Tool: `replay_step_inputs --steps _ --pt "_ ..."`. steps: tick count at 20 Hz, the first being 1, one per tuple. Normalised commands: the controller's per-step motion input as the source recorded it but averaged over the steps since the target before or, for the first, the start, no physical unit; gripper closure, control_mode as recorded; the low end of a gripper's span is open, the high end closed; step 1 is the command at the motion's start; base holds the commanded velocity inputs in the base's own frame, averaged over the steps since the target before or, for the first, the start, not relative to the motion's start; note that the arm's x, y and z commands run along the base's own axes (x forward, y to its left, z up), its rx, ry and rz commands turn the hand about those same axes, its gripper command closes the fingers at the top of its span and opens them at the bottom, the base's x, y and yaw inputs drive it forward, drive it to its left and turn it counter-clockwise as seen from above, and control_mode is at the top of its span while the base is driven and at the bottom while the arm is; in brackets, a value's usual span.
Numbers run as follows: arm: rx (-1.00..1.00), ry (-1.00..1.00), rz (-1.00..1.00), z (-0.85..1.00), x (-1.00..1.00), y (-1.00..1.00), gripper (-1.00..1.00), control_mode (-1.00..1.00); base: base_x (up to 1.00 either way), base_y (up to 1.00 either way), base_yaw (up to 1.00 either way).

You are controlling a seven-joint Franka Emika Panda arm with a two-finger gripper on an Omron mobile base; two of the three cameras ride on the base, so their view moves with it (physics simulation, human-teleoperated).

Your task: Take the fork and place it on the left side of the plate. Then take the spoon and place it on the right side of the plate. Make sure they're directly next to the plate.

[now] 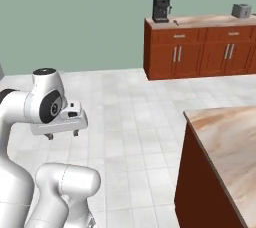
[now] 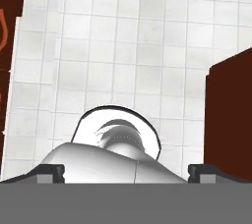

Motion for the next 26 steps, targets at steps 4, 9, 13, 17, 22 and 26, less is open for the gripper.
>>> replay_step_inputs --steps 4,9,13,17,22,26 --pt "0.0 0.0 0.0 0.0 0.0 0.0 -1.0 1.0 1.0 0.02 -0.04" --pt "0.0 0.0 0.0 0.0 0.0 0.0 -1.0 1.0 1.0 0.04 -0.03" --pt "0.0 0.0 0.0 0.0 0.0 0.0 -1.0 1.0 1.0 0.0 -0.01" --pt "0.0 0.0 0.0 0.0 0.0 0.0 -1.0 1.0 1.0 -0.01 0.0" --pt "0.0 0.0 0.0 0.0 0.0 0.0 -1.0 1.0 1.0 -0.23 0.0" --pt "0.0 0.0 0.0 0.0 0.0 0.0 -1.0 1.0 1.0 -0.47 0.02"
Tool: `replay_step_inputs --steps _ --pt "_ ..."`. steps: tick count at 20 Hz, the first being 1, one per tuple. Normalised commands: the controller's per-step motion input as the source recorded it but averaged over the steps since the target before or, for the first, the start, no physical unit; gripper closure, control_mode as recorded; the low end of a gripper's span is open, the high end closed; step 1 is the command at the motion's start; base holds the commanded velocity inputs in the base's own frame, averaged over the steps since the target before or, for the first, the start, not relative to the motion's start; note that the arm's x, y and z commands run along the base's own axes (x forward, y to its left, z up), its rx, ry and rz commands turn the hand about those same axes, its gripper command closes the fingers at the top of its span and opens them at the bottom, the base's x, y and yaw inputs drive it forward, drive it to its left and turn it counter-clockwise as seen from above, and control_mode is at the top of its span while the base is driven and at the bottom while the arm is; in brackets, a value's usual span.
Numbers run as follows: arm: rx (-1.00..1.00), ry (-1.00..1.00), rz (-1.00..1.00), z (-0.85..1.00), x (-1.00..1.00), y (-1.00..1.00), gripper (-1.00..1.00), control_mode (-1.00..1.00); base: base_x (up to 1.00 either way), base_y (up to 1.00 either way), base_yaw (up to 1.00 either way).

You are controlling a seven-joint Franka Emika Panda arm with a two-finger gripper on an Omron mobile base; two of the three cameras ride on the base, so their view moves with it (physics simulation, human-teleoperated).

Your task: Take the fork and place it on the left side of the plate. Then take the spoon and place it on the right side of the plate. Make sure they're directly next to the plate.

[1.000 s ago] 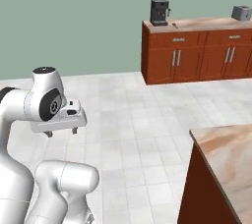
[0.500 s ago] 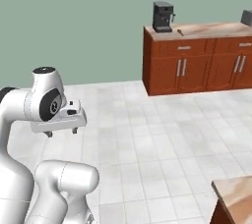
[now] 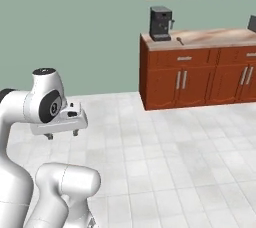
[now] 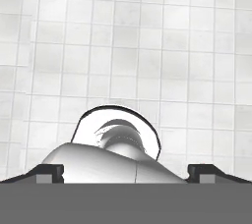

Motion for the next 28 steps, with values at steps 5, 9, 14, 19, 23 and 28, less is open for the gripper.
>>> replay_step_inputs --steps 5,9,14,19,23,28 --pt "0.0 0.0 0.0 0.0 0.0 0.0 -1.0 1.0 1.0 -0.57 0.04" --pt "0.0 0.0 0.0 0.0 0.0 0.0 -1.0 1.0 1.0 -0.59 0.05" --pt "0.0 0.0 0.0 0.0 0.0 0.0 -1.0 1.0 1.0 -0.53 0.08" --pt "0.0 0.0 0.0 0.0 0.0 0.0 -1.0 1.0 1.0 -0.51 0.09" --pt "0.0 0.0 0.0 0.0 0.0 0.0 -1.0 1.0 1.0 -0.49 0.09" --pt "0.0 0.0 0.0 0.0 0.0 0.0 -1.0 1.0 1.0 -0.5 0.09"
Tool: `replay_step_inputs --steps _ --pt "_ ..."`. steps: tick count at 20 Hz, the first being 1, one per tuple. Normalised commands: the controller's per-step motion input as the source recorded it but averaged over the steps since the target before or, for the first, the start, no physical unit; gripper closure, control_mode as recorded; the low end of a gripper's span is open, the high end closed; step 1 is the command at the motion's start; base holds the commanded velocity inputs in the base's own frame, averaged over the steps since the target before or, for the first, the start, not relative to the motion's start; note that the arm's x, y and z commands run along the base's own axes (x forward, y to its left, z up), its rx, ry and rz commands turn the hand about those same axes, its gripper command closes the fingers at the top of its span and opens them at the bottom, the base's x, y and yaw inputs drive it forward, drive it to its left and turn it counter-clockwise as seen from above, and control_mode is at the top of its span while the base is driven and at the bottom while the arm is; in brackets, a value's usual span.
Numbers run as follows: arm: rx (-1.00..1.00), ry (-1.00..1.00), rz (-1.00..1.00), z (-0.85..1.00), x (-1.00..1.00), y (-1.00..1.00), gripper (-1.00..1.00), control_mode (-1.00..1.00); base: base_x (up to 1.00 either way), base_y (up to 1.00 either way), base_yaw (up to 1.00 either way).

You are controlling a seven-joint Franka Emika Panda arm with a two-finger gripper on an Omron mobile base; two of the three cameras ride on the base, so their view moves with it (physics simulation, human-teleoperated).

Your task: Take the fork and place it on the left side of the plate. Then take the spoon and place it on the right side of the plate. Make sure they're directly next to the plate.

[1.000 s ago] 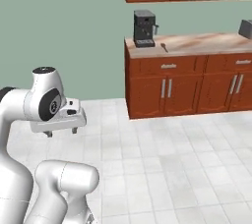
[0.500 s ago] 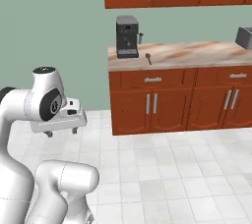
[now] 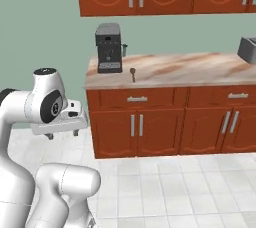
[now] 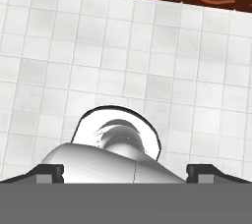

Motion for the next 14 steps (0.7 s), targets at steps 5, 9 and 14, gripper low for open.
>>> replay_step_inputs --steps 5,9,14 --pt "0.0 0.0 0.0 0.0 0.0 0.0 -1.0 1.0 1.0 -0.49 0.08" --pt "0.0 0.0 0.0 0.0 0.0 0.0 -1.0 1.0 1.0 -0.43 0.08" --pt "0.0 0.0 0.0 0.0 0.0 0.0 -1.0 1.0 1.0 -0.16 0.08"
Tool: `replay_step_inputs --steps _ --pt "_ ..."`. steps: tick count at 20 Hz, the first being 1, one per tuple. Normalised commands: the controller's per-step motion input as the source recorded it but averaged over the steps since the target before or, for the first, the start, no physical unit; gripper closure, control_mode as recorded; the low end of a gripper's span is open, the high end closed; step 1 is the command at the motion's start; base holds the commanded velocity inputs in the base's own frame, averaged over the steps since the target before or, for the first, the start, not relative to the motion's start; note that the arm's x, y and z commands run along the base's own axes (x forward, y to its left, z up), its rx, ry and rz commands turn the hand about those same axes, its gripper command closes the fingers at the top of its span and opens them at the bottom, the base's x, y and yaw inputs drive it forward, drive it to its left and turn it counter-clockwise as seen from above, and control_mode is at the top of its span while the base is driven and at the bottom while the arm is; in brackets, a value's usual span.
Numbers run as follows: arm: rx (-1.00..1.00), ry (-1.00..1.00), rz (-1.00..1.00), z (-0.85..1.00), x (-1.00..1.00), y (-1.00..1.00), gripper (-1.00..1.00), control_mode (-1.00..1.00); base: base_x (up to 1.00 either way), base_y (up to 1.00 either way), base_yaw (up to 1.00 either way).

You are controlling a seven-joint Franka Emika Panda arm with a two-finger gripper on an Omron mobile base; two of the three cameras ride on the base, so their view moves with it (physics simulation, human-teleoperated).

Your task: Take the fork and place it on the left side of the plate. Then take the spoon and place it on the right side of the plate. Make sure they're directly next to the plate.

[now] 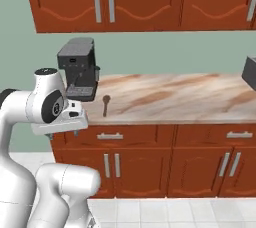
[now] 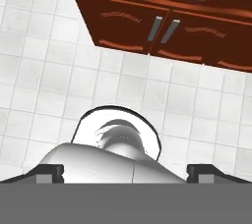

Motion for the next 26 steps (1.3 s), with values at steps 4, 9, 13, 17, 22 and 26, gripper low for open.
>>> replay_step_inputs --steps 4,9,13,17,22,26 --pt "0.0 0.0 0.0 0.0 0.0 0.0 -1.0 1.0 1.0 -0.09 0.08" --pt "0.0 0.0 0.0 0.0 0.0 0.0 -1.0 1.0 1.0 -0.23 0.07" --pt "0.0 0.03 0.01 -0.17 0.08 -0.12 -1.0 -1.0 0.55 -0.44 0.04" --pt "0.0 0.07 0.06 -0.75 0.17 -0.42 -1.0 -1.0 0.0 0.0 0.0" --pt "0.0 0.02 0.0 -0.93 0.24 0.01 -1.0 -1.0 0.0 0.0 0.0" --pt "0.03 0.0 0.0 -0.52 0.48 0.02 -1.0 -1.0 0.0 0.0 0.0"
